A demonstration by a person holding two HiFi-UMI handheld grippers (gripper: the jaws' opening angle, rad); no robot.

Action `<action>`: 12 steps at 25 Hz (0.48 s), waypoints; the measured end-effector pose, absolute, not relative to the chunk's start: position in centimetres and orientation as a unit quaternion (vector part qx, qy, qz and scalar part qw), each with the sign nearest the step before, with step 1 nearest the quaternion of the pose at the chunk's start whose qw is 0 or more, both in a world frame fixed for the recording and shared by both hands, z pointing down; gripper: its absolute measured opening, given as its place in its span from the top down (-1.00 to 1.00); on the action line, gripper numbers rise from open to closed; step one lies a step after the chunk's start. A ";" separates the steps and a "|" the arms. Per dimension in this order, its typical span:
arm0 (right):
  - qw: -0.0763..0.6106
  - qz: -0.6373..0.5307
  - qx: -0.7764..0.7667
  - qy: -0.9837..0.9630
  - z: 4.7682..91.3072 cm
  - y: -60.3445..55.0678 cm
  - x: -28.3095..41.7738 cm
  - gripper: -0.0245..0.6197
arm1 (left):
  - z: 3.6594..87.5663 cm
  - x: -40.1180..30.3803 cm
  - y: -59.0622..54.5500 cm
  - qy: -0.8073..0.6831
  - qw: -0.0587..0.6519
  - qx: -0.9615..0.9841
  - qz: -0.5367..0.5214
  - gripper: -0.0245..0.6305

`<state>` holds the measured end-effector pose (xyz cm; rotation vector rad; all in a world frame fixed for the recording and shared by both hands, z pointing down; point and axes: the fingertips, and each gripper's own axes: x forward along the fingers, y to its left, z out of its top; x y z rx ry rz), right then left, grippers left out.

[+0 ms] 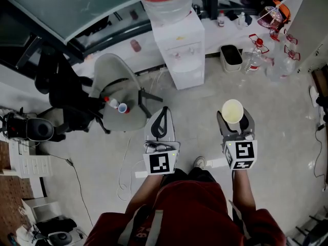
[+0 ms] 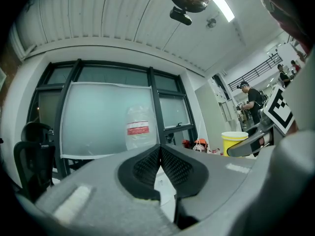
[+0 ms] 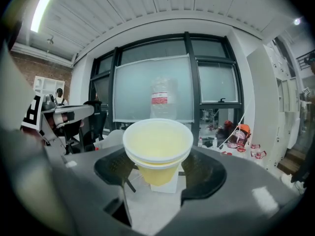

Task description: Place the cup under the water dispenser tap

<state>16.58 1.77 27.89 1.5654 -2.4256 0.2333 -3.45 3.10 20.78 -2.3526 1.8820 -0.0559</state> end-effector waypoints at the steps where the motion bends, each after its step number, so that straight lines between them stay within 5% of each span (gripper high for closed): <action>1: 0.124 0.079 0.533 -0.833 28.1 1.1 16.4 0.03 | 20.9 -3.5 2.5 0.625 0.065 -0.778 -0.018 0.91; 12: 0.130 0.075 0.524 -0.838 30.7 -6.7 14.7 0.03 | 24.0 -4.8 -5.3 0.630 0.057 -0.775 -0.016 0.91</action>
